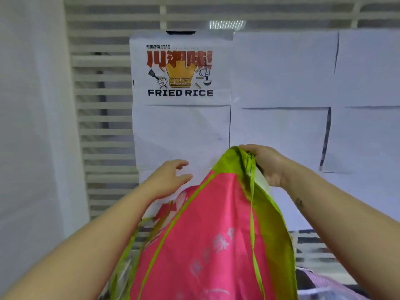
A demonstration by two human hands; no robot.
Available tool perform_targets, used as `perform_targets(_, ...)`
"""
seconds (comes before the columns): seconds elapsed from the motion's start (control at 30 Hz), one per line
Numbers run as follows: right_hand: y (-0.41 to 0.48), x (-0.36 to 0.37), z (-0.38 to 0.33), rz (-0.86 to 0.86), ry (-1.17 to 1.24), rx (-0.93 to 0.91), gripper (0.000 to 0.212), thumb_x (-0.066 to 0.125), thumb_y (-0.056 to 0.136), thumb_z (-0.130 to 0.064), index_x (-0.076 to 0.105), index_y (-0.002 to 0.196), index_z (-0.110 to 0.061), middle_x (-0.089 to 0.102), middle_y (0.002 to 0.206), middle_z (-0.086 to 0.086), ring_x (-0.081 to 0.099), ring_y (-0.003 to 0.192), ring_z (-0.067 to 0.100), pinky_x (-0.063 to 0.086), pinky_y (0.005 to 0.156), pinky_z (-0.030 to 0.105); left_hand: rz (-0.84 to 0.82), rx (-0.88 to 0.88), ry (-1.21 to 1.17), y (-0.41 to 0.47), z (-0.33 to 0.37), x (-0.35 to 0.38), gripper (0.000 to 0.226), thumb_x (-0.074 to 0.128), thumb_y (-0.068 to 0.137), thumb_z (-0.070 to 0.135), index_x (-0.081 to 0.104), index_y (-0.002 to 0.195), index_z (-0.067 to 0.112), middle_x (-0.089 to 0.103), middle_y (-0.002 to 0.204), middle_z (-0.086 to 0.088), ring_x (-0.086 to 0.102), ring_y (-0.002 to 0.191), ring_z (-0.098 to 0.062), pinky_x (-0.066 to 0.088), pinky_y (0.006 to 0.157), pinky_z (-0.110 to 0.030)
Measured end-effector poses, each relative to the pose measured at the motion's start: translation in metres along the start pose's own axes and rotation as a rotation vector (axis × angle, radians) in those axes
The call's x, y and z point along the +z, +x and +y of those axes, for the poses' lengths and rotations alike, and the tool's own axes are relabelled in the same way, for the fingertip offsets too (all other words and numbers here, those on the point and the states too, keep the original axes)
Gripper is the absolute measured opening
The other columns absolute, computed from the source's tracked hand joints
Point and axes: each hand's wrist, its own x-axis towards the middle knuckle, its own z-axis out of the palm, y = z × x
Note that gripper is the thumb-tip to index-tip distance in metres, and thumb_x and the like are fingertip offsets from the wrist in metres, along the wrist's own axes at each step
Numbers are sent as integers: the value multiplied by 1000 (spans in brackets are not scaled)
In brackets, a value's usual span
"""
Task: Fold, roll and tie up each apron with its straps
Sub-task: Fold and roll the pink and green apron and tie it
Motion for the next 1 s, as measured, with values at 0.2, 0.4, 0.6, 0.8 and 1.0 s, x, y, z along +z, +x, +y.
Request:
perform_targets(0.2, 15, -9, 21, -48, 145, 31, 37, 41, 99, -30, 54, 69, -11, 58, 63, 7, 60, 58, 21, 57, 61, 28, -486, -88, -391, -62, -12, 39, 97, 65, 61, 72, 24, 144, 40, 35, 144, 12, 40, 128, -2, 41, 94, -15)
perform_targets(0.4, 4, 3, 23, -224, -102, -19, 6, 62, 76, -10, 61, 82, -8, 66, 70, 8, 66, 59, 18, 59, 62, 29, -461, -48, -374, -75, -21, 77, 114, 78, 59, 67, 4, 145, 51, 18, 155, 11, 27, 141, -9, 30, 115, -36)
perform_targets(0.6, -4, 10, 22, -247, -77, -112, 24, 42, 76, 16, 52, 76, -6, 53, 60, 11, 60, 47, 20, 55, 52, 28, -367, 31, -479, -68, -6, 83, 103, 77, 60, 58, 12, 140, 57, 25, 144, 28, 26, 137, 0, 31, 111, -27)
perform_targets(0.8, -14, 10, 19, -252, -9, -142, 37, 29, 82, 19, 40, 62, -10, 39, 48, 3, 46, 36, 13, 47, 43, 22, -536, -42, -767, -71, -2, 91, 84, 79, 66, 33, 40, 140, 23, 60, 128, 2, 58, 117, -10, 49, 95, -27)
perform_targets(1.0, -15, 10, 21, -215, 12, -178, 33, 32, 82, 16, 38, 65, -11, 40, 48, 4, 46, 37, 13, 47, 42, 21, -622, -60, -975, -73, 31, 104, 62, 75, 79, 30, 52, 120, -10, 60, 116, -28, 54, 105, -37, 41, 102, -49)
